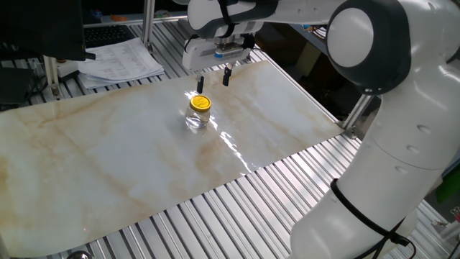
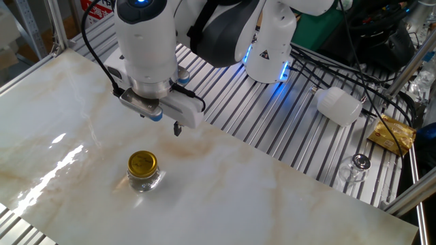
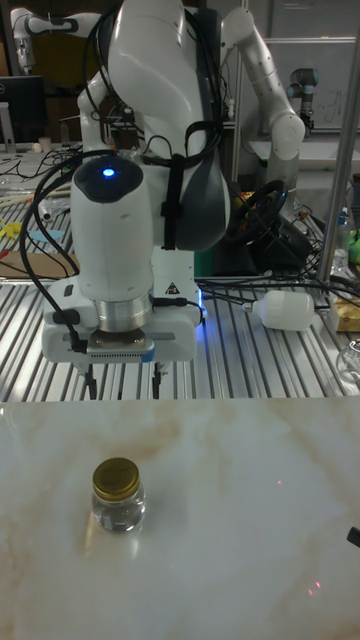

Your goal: Screw the lid onto the jar

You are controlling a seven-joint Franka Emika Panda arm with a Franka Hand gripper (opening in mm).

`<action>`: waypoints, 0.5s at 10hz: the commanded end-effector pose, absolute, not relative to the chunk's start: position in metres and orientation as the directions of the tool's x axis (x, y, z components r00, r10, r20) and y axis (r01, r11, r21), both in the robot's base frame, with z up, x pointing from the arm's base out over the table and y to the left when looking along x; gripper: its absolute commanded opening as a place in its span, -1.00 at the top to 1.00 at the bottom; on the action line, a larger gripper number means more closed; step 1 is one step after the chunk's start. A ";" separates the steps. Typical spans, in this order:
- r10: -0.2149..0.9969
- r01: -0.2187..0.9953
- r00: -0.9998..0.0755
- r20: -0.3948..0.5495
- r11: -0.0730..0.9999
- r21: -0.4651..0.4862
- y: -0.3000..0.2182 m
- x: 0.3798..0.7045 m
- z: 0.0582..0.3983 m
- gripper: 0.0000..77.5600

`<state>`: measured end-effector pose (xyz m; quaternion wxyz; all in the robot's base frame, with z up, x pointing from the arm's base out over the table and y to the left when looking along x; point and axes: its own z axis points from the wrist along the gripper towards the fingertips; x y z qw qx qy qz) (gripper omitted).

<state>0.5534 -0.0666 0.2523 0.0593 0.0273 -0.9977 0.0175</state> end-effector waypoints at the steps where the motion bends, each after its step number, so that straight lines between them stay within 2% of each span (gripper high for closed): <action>1: -0.125 -0.128 -0.986 0.114 0.991 -0.025 -0.067 0.553 0.256 -1.00; 5: -0.138 -0.141 -0.984 0.116 0.990 -0.024 -0.067 0.553 0.256 -1.00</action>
